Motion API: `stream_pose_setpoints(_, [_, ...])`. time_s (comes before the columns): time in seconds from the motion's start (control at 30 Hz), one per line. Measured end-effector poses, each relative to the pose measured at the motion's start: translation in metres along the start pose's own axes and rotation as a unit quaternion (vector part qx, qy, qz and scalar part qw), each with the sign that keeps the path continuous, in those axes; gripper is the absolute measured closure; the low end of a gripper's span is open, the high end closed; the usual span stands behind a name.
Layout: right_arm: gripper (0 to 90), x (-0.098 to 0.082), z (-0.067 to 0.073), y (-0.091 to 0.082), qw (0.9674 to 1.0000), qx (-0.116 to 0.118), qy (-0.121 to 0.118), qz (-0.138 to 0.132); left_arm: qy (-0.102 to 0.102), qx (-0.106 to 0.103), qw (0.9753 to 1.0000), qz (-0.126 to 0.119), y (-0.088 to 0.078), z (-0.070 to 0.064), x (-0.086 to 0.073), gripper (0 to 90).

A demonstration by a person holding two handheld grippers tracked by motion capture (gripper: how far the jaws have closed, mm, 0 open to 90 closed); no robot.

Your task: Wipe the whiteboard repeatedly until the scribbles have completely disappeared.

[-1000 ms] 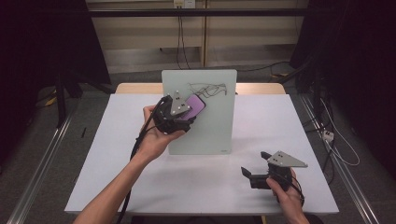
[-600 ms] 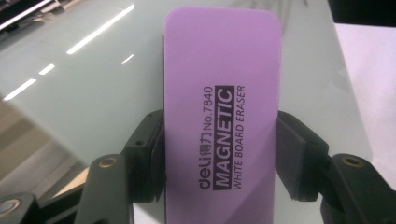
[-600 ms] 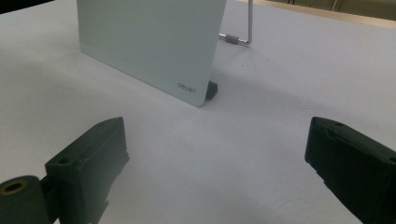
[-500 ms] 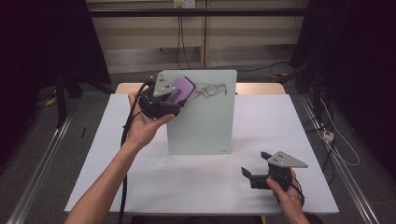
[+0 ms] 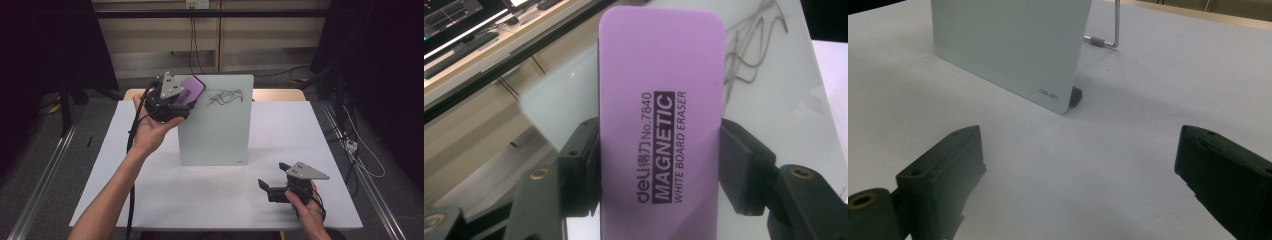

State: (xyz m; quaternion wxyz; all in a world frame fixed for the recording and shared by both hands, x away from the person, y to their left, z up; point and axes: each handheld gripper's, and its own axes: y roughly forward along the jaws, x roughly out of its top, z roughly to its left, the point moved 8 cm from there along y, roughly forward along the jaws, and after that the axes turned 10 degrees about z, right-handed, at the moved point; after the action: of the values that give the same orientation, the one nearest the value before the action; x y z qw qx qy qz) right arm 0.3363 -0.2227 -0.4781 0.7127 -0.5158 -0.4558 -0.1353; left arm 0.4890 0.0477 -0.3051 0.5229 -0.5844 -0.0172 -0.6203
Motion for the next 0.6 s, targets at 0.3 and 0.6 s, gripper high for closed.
stream_pose_setpoints(0.3, [5.5, 0.000, 0.000, 0.000, 1.0000, 0.000, 0.000, 0.001, 0.019, -0.010, 0.9997, 0.009, 0.010, -0.019, -0.002, 41.0])
stream_pose_setpoints(0.6, [5.5, 0.000, 0.000, 0.000, 1.0000, 0.000, -0.001, 0.001, 0.033, -0.023, 0.9991, 0.015, 0.018, -0.033, -0.001, 41.0])
